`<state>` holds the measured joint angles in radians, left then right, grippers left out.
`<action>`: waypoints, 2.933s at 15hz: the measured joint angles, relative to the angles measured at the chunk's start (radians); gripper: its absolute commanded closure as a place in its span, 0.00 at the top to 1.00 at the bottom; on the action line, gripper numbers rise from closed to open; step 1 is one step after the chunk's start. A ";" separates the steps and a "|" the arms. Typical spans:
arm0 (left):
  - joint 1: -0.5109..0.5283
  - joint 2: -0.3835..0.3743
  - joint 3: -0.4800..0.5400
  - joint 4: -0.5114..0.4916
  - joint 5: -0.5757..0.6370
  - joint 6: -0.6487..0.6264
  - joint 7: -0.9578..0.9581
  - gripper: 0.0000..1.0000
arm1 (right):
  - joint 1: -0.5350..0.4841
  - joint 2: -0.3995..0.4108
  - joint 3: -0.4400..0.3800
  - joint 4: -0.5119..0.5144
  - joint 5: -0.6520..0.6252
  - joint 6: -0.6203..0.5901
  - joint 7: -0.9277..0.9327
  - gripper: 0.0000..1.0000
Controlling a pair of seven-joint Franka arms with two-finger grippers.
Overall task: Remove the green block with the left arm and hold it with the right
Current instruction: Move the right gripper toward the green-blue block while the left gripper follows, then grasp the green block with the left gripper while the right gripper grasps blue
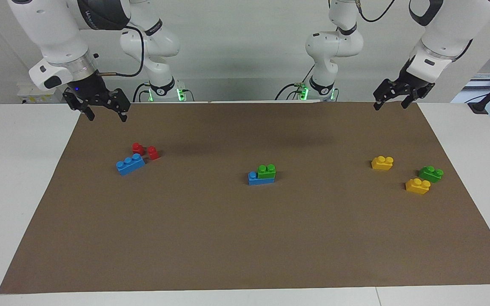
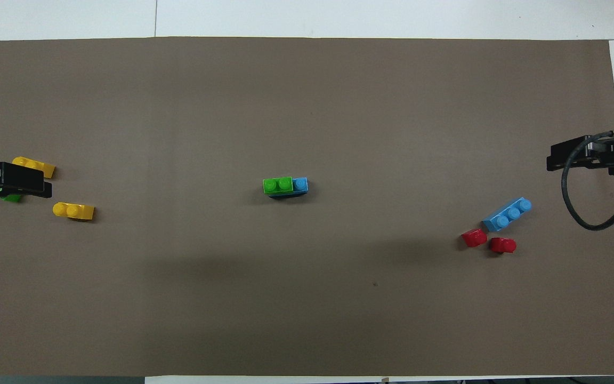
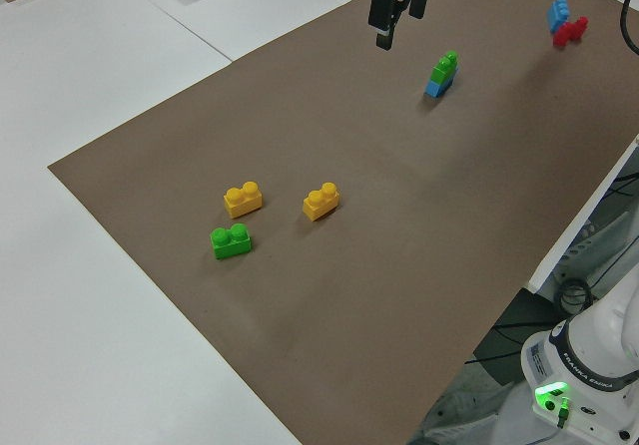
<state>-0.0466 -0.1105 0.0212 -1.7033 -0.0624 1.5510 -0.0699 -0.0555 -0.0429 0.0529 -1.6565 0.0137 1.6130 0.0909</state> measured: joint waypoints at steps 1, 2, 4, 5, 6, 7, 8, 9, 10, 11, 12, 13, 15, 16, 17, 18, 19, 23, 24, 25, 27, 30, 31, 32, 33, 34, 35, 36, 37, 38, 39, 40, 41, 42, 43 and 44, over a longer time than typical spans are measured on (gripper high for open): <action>0.000 0.000 0.000 0.000 0.000 0.000 0.000 1.00 | 0.000 0.000 0.000 0.000 0.000 0.000 0.000 1.00; 0.000 0.000 0.000 0.000 0.000 0.000 0.000 1.00 | 0.000 0.000 0.000 0.000 0.000 0.000 0.000 1.00; 0.000 0.000 0.000 0.000 0.000 0.000 0.000 1.00 | 0.000 0.000 0.002 0.000 0.000 0.000 0.003 1.00; 0.000 0.000 0.000 0.000 0.000 0.000 0.000 1.00 | 0.001 0.000 0.003 -0.002 0.000 0.000 0.026 1.00; 0.000 0.000 0.000 0.000 0.000 0.000 0.000 1.00 | 0.002 0.000 0.006 -0.005 0.000 0.000 0.084 1.00; 0.000 0.000 0.000 0.000 0.000 0.000 0.000 1.00 | 0.006 0.000 0.009 -0.012 0.005 0.007 0.173 1.00; 0.000 0.000 0.000 0.000 0.000 0.000 0.000 1.00 | 0.013 0.001 0.014 -0.023 0.020 0.026 0.281 1.00; 0.000 0.000 0.000 0.000 0.000 0.000 0.000 1.00 | 0.028 0.002 0.018 -0.036 0.045 0.048 0.402 1.00; 0.000 0.000 0.000 0.000 0.000 0.001 0.000 1.00 | 0.051 0.005 0.020 -0.048 0.065 0.070 0.524 1.00; 0.000 0.000 0.000 0.000 0.000 0.001 0.000 1.00 | 0.079 0.010 0.021 -0.061 0.084 0.099 0.657 1.00; 0.000 0.000 0.000 0.000 0.000 0.004 -0.001 1.00 | 0.110 0.018 0.023 -0.074 0.103 0.130 0.782 1.00; 0.000 0.000 0.000 -0.003 0.000 0.008 -0.013 1.00 | 0.137 0.031 0.025 -0.086 0.135 0.160 0.907 1.00; -0.002 -0.006 -0.010 -0.026 0.000 0.046 -0.109 1.00 | 0.170 0.069 0.028 -0.102 0.225 0.232 1.140 1.00; -0.011 -0.014 -0.021 -0.052 0.000 0.082 -0.181 1.00 | 0.179 0.093 0.028 -0.110 0.271 0.278 1.227 0.99; -0.034 -0.024 -0.029 -0.084 0.000 0.120 -0.263 1.00 | 0.190 0.117 0.028 -0.122 0.304 0.331 1.292 0.99; -0.065 -0.036 -0.036 -0.119 0.000 0.154 -0.356 1.00 | 0.208 0.139 0.028 -0.142 0.329 0.393 1.348 0.99; -0.105 -0.046 -0.040 -0.153 0.000 0.186 -0.460 1.00 | 0.235 0.162 0.028 -0.167 0.351 0.464 1.400 0.99; -0.290 -0.056 -0.047 -0.268 0.000 0.332 -0.930 1.00 | 0.342 0.246 0.029 -0.246 0.449 0.658 1.466 0.98; -0.332 -0.055 -0.048 -0.292 0.000 0.367 -1.053 1.00 | 0.359 0.264 0.029 -0.253 0.472 0.674 1.468 0.98; -0.371 -0.052 -0.049 -0.312 0.000 0.402 -1.181 1.00 | 0.371 0.282 0.029 -0.257 0.491 0.685 1.468 0.99; -0.440 -0.024 -0.048 -0.333 0.002 0.464 -1.429 1.00 | 0.395 0.320 0.028 -0.258 0.514 0.709 1.468 0.99; -0.513 0.068 -0.049 -0.335 0.050 0.568 -1.737 1.00 | 0.443 0.376 0.029 -0.259 0.516 0.765 1.468 0.99; -0.525 0.102 -0.048 -0.330 0.059 0.596 -1.827 1.00 | 0.458 0.392 0.029 -0.259 0.516 0.782 1.468 0.99; -0.531 0.131 -0.048 -0.321 0.063 0.610 -1.902 1.00 | 0.469 0.405 0.028 -0.259 0.516 0.797 1.468 0.98; -0.534 0.161 -0.047 -0.305 0.068 0.617 -1.981 1.00 | 0.476 0.416 0.028 -0.258 0.516 0.808 1.468 0.99; -0.535 0.191 -0.047 -0.285 0.077 0.623 -2.063 1.00 | 0.485 0.425 0.029 -0.256 0.519 0.820 1.468 0.99; -0.535 0.221 -0.046 -0.262 0.085 0.636 -2.145 1.00 | 0.496 0.433 0.029 -0.255 0.528 0.841 1.468 0.99; -0.535 0.246 -0.045 -0.244 0.090 0.651 -2.212 1.00 | 0.507 0.441 0.028 -0.254 0.542 0.862 1.468 0.98; -0.535 0.265 -0.044 -0.231 0.092 0.662 -2.260 1.00 | 0.519 0.451 0.028 -0.254 0.552 0.885 1.468 0.99; -0.535 0.280 -0.044 -0.223 0.094 0.673 -2.290 1.00 | 0.531 0.460 0.028 -0.254 0.556 0.905 1.468 0.98; -0.535 0.295 -0.043 -0.218 0.097 0.684 -2.311 1.00 | 0.541 0.470 0.029 -0.253 0.556 0.922 1.468 0.98; -0.535 0.313 -0.042 -0.209 0.102 0.694 -2.322 1.00 | 0.550 0.479 0.028 -0.250 0.557 0.930 1.468 0.98; -0.535 0.336 -0.042 -0.192 0.110 0.698 -2.330 1.00 | 0.561 0.488 0.028 -0.245 0.557 0.938 1.468 0.93; -0.535 0.360 -0.042 -0.173 0.116 0.701 -2.335 1.00 | 0.571 0.495 0.028 -0.242 0.557 0.953 1.468 0.76; -0.535 0.383 -0.041 -0.156 0.119 0.708 -2.337 1.00 | 0.577 0.501 0.028 -0.241 0.557 0.966 1.468 0.50; -0.535 0.402 -0.041 -0.144 0.123 0.718 -2.338 1.00 | 0.580 0.506 0.028 -0.240 0.557 0.974 1.468 0.20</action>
<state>-0.5817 0.2912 -0.0202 -1.8475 0.0606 2.2692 -2.4076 0.5246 0.4626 0.0813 -1.8968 0.5704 2.5872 1.5589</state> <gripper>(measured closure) 0.000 0.176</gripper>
